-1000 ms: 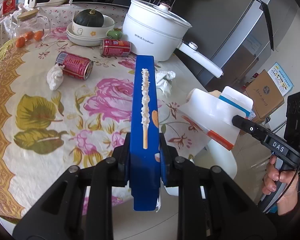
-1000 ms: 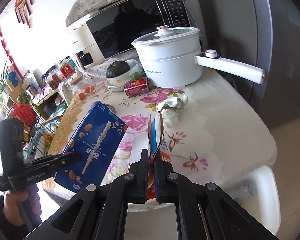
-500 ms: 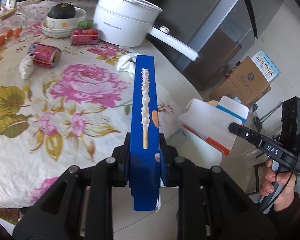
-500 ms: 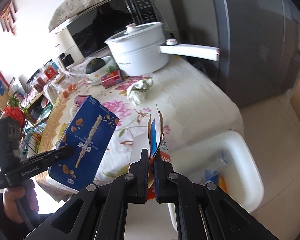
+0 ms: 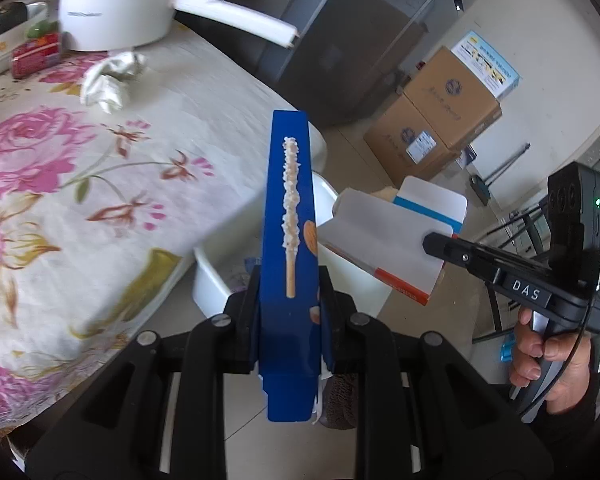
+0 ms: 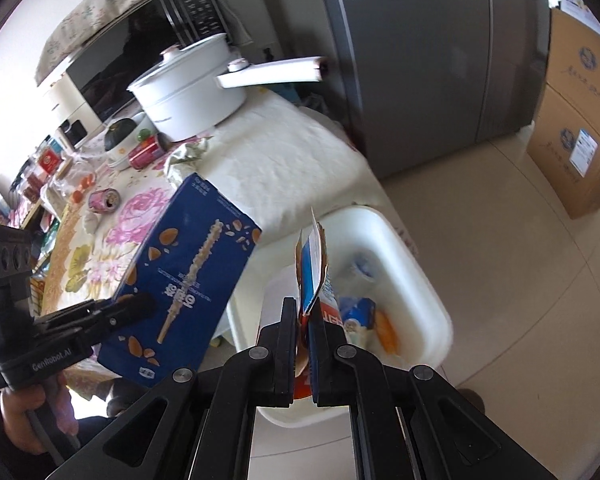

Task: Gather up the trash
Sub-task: 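Carry the blue box and white box over the bin and open both tools, then move both open tools back over the table tissues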

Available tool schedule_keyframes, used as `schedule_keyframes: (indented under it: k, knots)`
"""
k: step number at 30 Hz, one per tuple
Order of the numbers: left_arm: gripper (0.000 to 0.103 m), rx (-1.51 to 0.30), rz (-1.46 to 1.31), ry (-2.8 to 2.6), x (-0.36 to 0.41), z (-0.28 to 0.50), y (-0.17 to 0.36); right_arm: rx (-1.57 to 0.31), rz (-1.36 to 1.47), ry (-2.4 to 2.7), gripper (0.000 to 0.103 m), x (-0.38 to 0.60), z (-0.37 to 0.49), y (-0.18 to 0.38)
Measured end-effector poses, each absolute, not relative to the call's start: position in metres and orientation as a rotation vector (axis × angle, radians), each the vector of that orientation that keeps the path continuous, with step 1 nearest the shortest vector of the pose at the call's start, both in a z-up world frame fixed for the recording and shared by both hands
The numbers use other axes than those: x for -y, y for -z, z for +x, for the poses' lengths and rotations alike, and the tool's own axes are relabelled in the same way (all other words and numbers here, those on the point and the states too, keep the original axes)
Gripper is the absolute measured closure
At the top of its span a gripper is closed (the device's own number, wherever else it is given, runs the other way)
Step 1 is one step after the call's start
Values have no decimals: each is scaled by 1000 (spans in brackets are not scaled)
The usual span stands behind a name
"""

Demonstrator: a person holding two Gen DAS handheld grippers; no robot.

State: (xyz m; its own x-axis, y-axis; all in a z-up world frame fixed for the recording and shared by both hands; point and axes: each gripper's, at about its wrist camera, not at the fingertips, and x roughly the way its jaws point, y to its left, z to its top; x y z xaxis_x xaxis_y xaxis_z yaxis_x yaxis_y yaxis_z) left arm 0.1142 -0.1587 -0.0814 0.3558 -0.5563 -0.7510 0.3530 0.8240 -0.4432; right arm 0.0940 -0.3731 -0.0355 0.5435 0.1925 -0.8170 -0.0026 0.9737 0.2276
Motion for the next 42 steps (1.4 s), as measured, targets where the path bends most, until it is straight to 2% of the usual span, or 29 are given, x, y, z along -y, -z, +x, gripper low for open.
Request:
schedule_keyframes:
  k: [7,9,11,15,17,25,28,30,42]
  knots:
    - [76,-1102,-145,606,185,119,100,-1007,212,-87,97,389,90,40]
    - [69,-1104,-126,562,185,120,105,-1011,212,-80,97,391,90,41]
    - [48,-1108,-123,537,182,121,107,-1016,217,-75,97,394,90,41]
    - [39,-1097,-74,497,179,118,103,-1021,223,-68,97,396,90,42]
    - [29,-1094,-54,474,175,116,102,-1023,226,-66,97,396,89,42]
    - [12,-1058,53,378,168,116,92,-1032,230,-68,96,392,91,43]
    - [11,-1060,64,359,164,119,92,-1040,270,-76,83,393,94,45]
    - [10,-1061,60,350,160,120,91,-1056,327,-76,55,397,95,47]
    - [9,-1067,13,316,142,125,84,-1037,341,-81,33,383,102,39]
